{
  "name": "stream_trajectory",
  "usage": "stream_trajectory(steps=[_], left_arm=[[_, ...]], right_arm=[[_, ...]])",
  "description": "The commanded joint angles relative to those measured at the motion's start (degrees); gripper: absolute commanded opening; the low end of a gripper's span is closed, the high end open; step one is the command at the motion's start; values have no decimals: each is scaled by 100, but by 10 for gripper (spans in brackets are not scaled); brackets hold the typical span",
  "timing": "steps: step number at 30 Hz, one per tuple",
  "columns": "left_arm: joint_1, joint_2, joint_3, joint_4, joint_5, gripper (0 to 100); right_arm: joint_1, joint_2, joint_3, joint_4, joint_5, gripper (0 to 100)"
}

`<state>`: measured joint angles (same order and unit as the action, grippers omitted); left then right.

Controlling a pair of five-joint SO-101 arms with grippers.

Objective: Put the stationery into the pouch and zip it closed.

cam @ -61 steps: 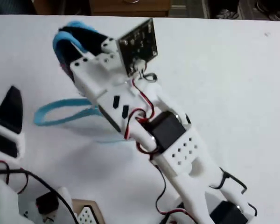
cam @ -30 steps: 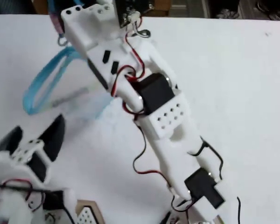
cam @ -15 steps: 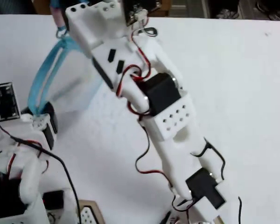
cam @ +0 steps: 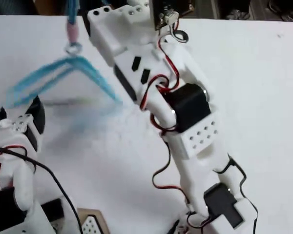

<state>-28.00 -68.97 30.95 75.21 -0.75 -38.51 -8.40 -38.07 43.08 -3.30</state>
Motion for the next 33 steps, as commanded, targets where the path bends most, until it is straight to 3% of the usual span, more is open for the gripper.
stream_trajectory(steps=[1, 5, 13, 23, 29, 31, 33], left_arm=[[-40, -48, -35, -97, -360, 299], [-40, -48, -26, -97, -712, 298], [-31, -57, -35, 211, -703, 299], [-40, -57, -536, 1196, -703, 302], [-40, -57, -774, 1248, -703, 302], [-57, -57, -774, 1240, -519, 308], [-66, -57, -774, 1248, 167, 347]], right_arm=[[40, -400, -334, 4, 53, 16], [40, -426, -316, 4, 44, 16], [-295, -295, -141, 180, 44, 16], [13, 31, 1240, 163, 9, 16], [40, 40, 1538, -4, 0, 16], [22, 4, 1565, -57, 26, 16], [4, -4, 1530, -57, 35, 16]])
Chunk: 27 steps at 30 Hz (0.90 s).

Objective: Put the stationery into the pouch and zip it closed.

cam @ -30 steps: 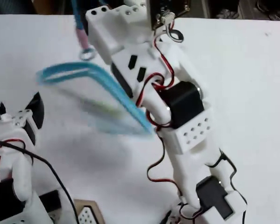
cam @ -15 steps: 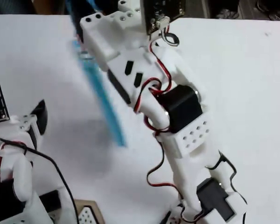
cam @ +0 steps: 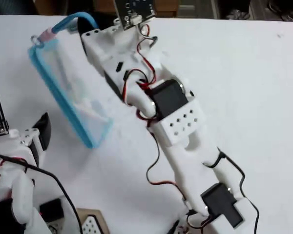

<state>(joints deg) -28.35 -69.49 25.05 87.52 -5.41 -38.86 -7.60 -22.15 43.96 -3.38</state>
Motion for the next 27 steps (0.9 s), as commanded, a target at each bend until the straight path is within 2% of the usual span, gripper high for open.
stream_trajectory(steps=[1, 4, 11, 19, 23, 27], left_arm=[[-31, -4, -185, 18, 923, 362], [-31, 22, -185, -114, 1459, 362], [48, 40, -141, -765, 1749, 362], [1481, 40, -105, -1046, 1723, 347], [1587, 400, 123, -1477, 1723, 347], [1596, 1051, -167, -1486, 1732, 346]], right_arm=[[40, -101, -70, -145, 44, 16], [40, -330, -26, -119, 53, 16], [40, -963, -35, 549, 62, 16], [40, -1455, -18, 1059, 53, 16], [40, -1710, 141, 1138, 53, 16], [66, -2000, 519, 1121, 53, 16]])
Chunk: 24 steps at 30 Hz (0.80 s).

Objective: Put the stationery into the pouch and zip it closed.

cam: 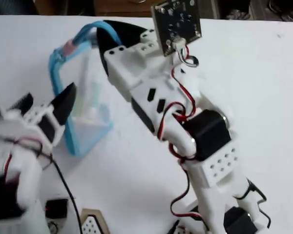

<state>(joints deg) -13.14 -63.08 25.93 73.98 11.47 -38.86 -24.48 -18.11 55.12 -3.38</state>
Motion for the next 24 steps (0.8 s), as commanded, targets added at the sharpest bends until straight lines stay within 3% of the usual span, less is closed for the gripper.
stream_trajectory(steps=[1, 5, 9, 14, 24], left_arm=[[75, 585, -352, -141, 35, 342], [75, 1174, -642, -316, 18, 275], [171, 1411, -668, -273, -352, 144], [796, 1411, -712, 589, -1380, 20], [813, 1279, -730, 1503, -1398, 215]], right_arm=[[66, -382, 229, 4, 53, 16], [84, -673, 624, -22, 53, 16], [295, -752, 862, -84, 53, 16], [760, -743, 1433, -901, 53, 16], [752, -743, 1960, -1859, 53, 16]])
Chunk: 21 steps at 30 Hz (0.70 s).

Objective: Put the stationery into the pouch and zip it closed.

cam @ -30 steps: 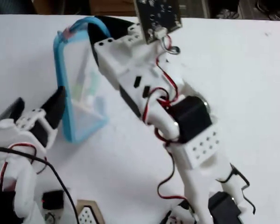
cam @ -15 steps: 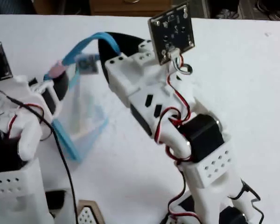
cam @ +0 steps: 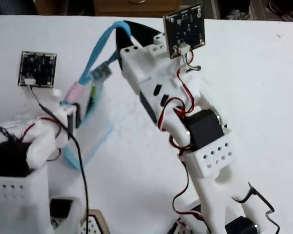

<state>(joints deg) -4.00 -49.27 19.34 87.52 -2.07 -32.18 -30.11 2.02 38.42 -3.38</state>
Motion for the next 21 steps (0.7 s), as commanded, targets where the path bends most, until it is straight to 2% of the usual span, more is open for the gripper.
stream_trajectory(steps=[1, 6, 16, 21], left_arm=[[-127, -224, -62, 149, -44, 231], [-92, -1226, -53, 149, -44, 306], [-127, -2343, -62, 484, 176, 309], [-119, -2545, -396, 976, 167, 309]], right_arm=[[75, -180, -53, -180, 53, 16], [66, -180, -53, -171, 53, 15], [-382, -171, -53, -180, 62, 15], [-400, -171, -62, -189, 62, 15]])
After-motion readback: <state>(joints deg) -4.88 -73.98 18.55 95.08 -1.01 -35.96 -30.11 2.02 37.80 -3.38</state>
